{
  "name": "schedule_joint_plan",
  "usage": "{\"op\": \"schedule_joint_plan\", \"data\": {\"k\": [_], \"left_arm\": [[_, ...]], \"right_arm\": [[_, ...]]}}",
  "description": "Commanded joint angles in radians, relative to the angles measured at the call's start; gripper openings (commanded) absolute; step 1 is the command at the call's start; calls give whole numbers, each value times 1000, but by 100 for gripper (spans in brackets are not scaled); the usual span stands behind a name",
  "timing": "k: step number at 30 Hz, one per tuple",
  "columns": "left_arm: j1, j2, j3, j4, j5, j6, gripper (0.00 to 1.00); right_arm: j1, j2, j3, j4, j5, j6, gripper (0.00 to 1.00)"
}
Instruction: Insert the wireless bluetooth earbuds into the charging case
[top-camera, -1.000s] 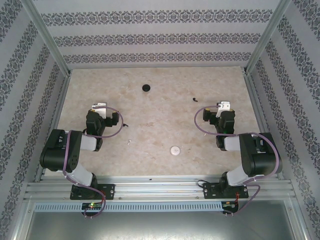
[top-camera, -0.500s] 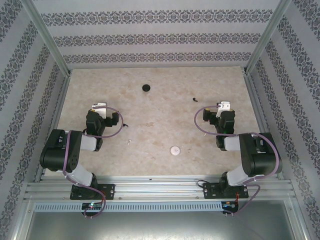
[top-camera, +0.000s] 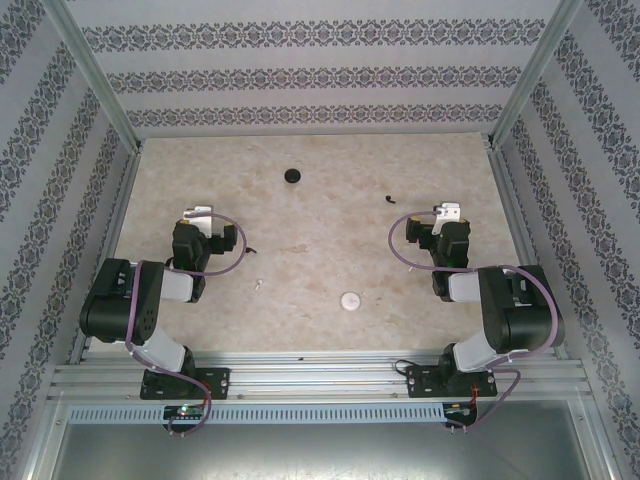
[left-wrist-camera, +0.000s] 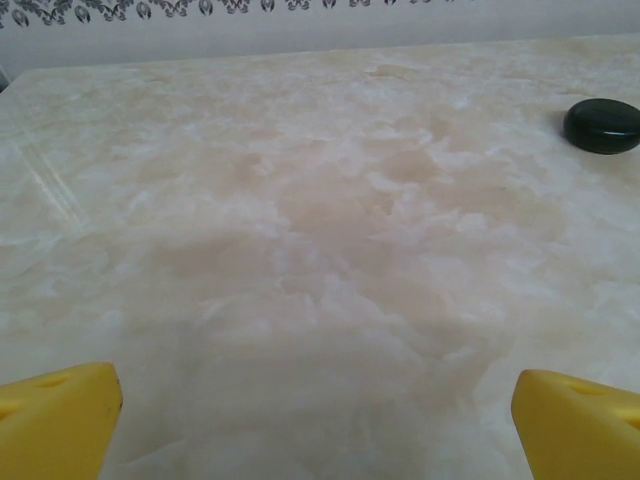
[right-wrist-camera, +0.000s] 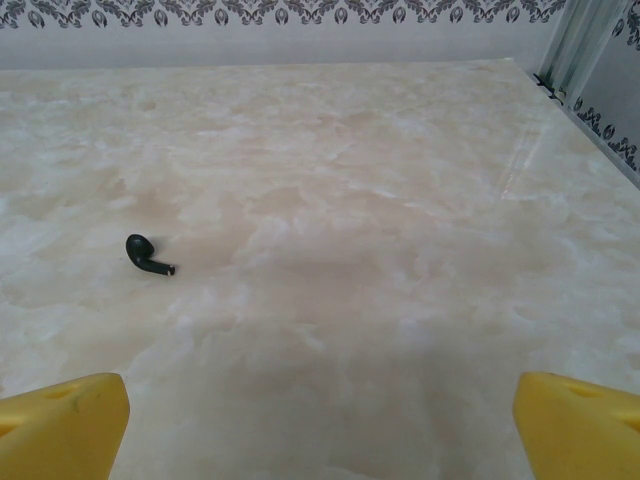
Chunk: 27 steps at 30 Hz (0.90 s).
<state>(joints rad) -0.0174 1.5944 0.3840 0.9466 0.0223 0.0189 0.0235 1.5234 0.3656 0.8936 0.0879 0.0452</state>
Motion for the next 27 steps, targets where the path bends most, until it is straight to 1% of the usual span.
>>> {"op": "schedule_joint_plan", "data": {"k": [1, 5, 7, 9, 10, 12, 14, 16, 17, 19, 21, 24, 25, 27], "left_arm": [[16, -9, 6, -17, -21, -14, 100], [21, -10, 9, -24, -9, -18, 100], [21, -12, -2, -6, -15, -19, 100], [20, -32, -9, 0, -20, -23, 100], [19, -60, -9, -21, -12, -16, 100], [13, -137, 29, -157, -11, -5, 100], [10, -210, 79, -298, -23, -6, 100], [10, -279, 109, -369, -51, -50, 100], [10, -308, 121, -393, -47, -66, 100], [10, -368, 174, -511, -17, -97, 100], [9, -402, 248, -678, 16, -128, 100], [6, -423, 352, -950, 71, -189, 99], [2, -426, 367, -1020, 105, -201, 98], [-19, -433, 377, -1104, 164, -212, 98]], "right_arm": [[-4, -11, 18, 4, -20, -10, 98], [-4, -20, 12, 12, -27, -15, 98], [7, -58, 10, -18, -48, -38, 98], [39, -129, 21, -103, -8, -61, 98], [59, -176, 37, -188, 31, -59, 98], [76, -265, 78, -359, 87, -9, 98], [84, -344, 121, -526, 86, 41, 98], [95, -425, 184, -731, 82, 102, 98], [101, -455, 215, -821, 72, 133, 98], [123, -506, 276, -1007, 45, 194, 98], [158, -532, 310, -1126, 14, 227, 95], [244, -529, 362, -1294, -49, 224, 96], [276, -511, 386, -1351, -74, 225, 96], [337, -461, 424, -1444, -156, 242, 95]]}}
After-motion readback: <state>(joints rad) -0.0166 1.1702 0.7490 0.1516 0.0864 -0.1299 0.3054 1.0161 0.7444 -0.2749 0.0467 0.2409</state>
